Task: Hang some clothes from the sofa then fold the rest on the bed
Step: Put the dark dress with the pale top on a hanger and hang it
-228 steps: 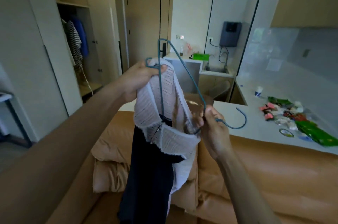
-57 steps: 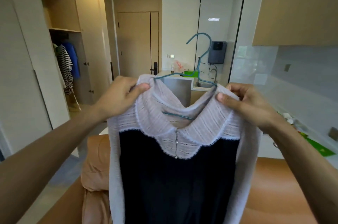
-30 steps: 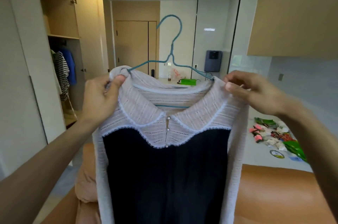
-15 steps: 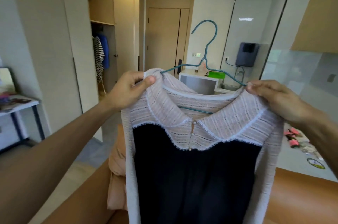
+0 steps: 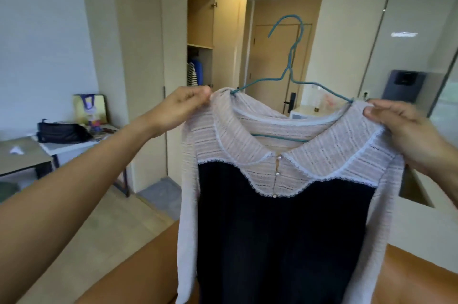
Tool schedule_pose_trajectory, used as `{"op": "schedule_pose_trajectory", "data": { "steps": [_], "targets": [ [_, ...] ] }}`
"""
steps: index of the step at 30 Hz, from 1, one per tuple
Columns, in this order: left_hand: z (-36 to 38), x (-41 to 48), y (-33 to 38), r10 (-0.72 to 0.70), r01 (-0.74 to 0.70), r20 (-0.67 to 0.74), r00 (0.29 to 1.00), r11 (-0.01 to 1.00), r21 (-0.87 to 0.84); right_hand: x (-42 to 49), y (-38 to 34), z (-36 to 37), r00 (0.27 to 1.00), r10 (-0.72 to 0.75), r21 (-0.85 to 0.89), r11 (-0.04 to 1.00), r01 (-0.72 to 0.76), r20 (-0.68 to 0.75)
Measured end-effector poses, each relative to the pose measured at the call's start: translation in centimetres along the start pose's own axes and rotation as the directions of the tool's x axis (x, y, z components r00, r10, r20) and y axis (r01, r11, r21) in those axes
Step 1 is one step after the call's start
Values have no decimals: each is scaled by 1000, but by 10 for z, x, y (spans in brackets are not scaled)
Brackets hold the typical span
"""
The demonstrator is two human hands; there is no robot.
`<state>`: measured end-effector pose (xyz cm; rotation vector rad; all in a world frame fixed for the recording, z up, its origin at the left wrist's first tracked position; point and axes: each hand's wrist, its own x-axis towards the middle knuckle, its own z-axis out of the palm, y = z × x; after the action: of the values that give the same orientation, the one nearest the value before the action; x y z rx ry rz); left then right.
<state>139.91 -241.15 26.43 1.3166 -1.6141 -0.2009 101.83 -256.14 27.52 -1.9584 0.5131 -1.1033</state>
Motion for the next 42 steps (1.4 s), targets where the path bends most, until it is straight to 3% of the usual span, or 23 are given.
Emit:
{"op": "schedule_pose_trajectory", "data": {
  "steps": [4, 8, 11, 16, 20, 25, 32, 36, 42],
  "targets": [
    [-19, -29, 11, -161, 156, 47, 986, 983, 93, 4, -22, -8, 995, -102, 20, 995, 102, -3],
    [-21, -52, 35, -25, 50, -171, 985, 988, 144, 12, -48, -4, 989, -143, 10, 990, 143, 20],
    [-32, -67, 54, 26, 32, -241, 970, 972, 234, 18, -63, -1, 981, -156, -10, 987, 159, 118],
    [-52, -109, 78, -29, 108, -305, 952, 964, 244, 16, -72, 14, 957, -157, -40, 984, 172, 245],
    [-70, -136, 92, -96, 198, -443, 891, 962, 189, 12, -75, 48, 941, -138, 6, 990, 143, 309],
    [-108, -164, 110, -104, 247, -508, 855, 943, 222, 4, -94, 110, 875, -202, 1, 975, 224, 440],
    [-189, -236, 81, -190, 392, -524, 830, 868, 305, 10, -100, 234, 894, -251, 171, 965, 200, 372],
    [-237, -283, 59, -224, 438, -456, 861, 781, 445, 11, -99, 308, 899, -235, 252, 957, 146, 370],
    [-328, -351, 26, -132, 430, -492, 860, 706, 563, 6, -119, 426, 878, -199, 302, 951, 65, 436]
  ]
}}
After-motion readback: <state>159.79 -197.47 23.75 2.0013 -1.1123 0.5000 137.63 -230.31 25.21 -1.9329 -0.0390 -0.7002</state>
